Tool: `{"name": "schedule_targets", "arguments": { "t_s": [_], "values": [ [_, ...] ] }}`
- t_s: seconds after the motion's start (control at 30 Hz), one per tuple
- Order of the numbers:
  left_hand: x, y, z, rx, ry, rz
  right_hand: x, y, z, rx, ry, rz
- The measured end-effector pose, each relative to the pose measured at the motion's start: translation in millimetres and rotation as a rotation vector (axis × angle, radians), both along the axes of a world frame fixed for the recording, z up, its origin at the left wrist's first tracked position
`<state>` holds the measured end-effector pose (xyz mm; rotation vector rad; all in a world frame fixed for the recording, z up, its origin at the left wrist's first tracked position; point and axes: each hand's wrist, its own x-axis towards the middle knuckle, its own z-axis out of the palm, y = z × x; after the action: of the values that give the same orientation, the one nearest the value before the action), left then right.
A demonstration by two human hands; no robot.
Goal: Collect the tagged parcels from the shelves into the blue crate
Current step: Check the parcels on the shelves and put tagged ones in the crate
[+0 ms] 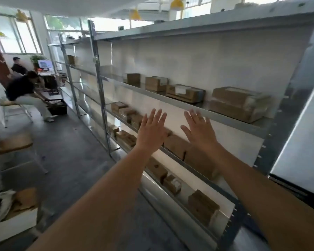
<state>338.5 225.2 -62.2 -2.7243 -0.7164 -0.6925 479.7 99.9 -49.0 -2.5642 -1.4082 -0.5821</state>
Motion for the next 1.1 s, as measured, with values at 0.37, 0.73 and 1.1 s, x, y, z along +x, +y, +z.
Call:
{"name": "schedule_targets", "arguments": {
  "t_s": [0.37,0.73,1.1],
  "values": [
    [-41,120,-33,-0.142,-0.012,0.258,-10,151,-34,-0.082,0.102,0.198],
    [-11,300,-13,-0.114,0.011,0.317,39,331,-31,-0.007,0.240,0.217],
    [74,452,-31,-0.124,0.044,0.324,121,487,-43,-0.037,0.164,0.315]
  ]
}}
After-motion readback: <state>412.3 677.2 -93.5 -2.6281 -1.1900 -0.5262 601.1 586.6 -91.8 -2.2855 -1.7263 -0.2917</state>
